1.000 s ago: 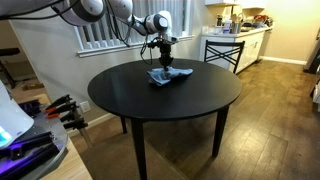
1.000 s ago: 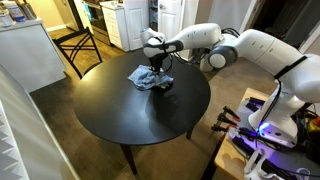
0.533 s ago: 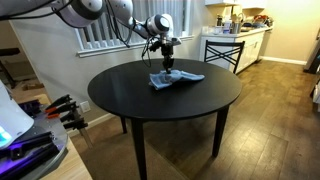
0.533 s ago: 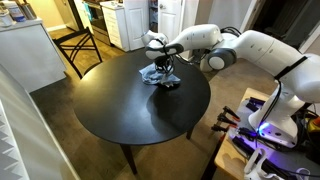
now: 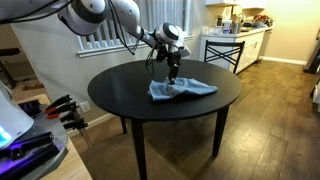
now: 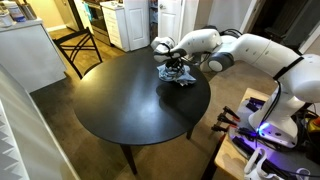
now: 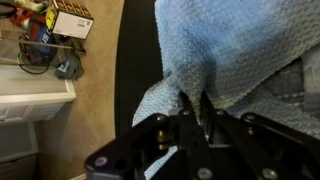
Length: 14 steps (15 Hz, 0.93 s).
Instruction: Use the blue towel to wipe the table.
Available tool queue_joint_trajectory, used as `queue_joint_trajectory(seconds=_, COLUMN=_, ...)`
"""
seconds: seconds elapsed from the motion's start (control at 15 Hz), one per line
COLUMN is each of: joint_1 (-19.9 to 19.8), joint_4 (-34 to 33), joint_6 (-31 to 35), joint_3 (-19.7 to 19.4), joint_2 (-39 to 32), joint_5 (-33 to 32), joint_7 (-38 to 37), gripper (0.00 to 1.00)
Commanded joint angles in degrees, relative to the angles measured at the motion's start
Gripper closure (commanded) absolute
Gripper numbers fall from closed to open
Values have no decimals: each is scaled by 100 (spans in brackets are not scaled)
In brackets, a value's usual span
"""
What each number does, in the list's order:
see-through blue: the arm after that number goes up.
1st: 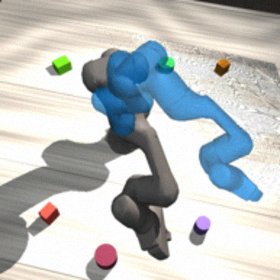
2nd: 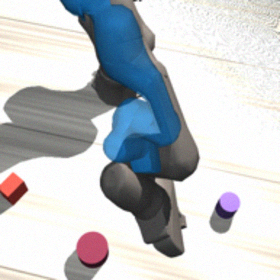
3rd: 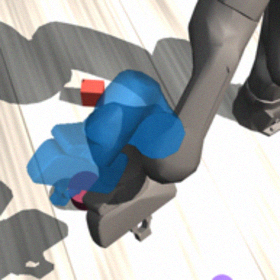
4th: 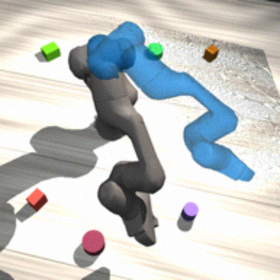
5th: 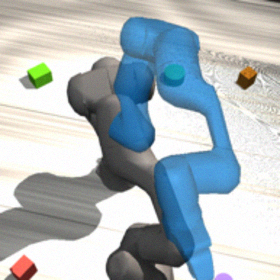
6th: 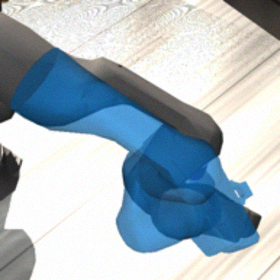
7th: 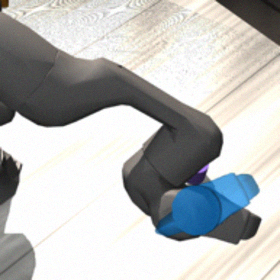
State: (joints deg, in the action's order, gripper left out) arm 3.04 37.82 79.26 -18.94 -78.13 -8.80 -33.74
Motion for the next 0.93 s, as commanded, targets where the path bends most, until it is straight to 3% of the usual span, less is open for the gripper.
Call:
queue_joint_trajectory(seconds=0.0, joint_1=-157, joint_4=-233, joint_6=-301, joint_3=-6, joint_2=-73, joint_5=36, joint_7=40, gripper=97)
queue_joint_trajectory(seconds=0.53, joint_1=166, joint_4=-656, joint_6=-330, joint_3=113, joint_2=-90, joint_5=-2, joint_7=128, gripper=97)
queue_joint_trajectory(seconds=0.87, joint_1=23, joint_4=-616, joint_6=-453, joint_3=101, joint_2=-98, joint_5=72, joint_7=57, gripper=97)
